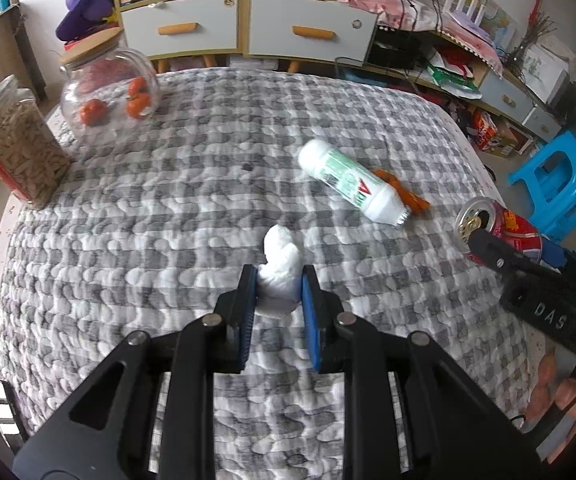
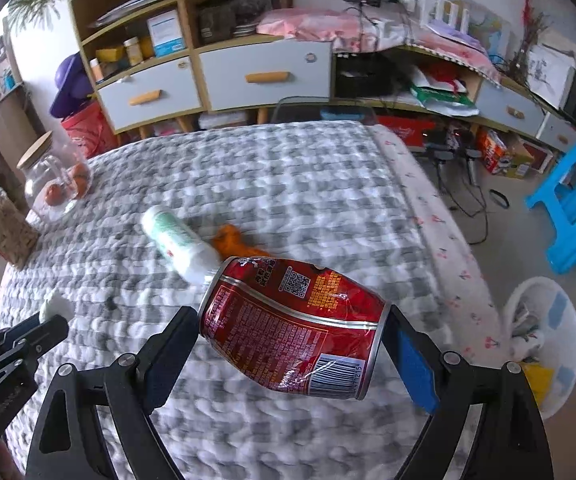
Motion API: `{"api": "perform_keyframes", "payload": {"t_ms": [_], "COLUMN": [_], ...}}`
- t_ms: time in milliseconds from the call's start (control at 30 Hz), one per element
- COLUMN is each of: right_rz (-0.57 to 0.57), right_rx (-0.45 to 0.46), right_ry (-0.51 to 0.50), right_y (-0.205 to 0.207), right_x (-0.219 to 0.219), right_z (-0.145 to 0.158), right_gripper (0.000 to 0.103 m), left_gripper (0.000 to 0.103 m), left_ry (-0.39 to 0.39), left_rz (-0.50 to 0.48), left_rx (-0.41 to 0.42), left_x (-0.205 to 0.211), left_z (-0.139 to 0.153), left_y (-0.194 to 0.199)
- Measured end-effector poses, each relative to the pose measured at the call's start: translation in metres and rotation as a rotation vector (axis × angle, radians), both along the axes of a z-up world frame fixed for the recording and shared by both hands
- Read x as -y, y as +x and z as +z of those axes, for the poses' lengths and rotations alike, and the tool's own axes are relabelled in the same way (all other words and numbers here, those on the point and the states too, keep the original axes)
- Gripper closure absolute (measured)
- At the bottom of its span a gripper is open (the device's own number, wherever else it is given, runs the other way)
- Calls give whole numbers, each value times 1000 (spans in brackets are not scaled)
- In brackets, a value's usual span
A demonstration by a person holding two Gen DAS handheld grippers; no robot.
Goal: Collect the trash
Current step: 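Drop the red can into the bin with the right gripper while the left drops the tissue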
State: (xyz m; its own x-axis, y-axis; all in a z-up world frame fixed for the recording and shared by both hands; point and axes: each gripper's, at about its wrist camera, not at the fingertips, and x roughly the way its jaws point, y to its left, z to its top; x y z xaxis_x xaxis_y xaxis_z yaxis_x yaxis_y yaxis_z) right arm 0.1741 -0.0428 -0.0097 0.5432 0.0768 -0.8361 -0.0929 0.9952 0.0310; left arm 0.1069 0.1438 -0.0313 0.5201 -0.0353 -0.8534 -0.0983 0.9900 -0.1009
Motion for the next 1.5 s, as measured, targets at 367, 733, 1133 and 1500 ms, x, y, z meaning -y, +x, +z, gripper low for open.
{"api": "perform_keyframes", "payload": {"t_ms": [367, 733, 1133, 1500], "right_rz": [-138, -356, -549, -568], "right_rx": [-6, -65, -103, -74], "right_ry": [-2, 88, 304, 342], "right_y": [-10, -26, -49, -72], "right_x": [92, 219, 330, 363], "right_z": [8, 7, -12, 2], "right_gripper": [11, 11, 10, 1], "left_gripper": [79, 79, 79, 79], "left_ry": [-34, -52, -50, -64], "left_rz": [-66, -135, -238, -371], "left_rx": [-18, 0, 1, -4], "left_x": [41, 94, 150, 217], "left_z": [-6, -5, -12, -8], "left_y": [4, 1, -2, -5]}}
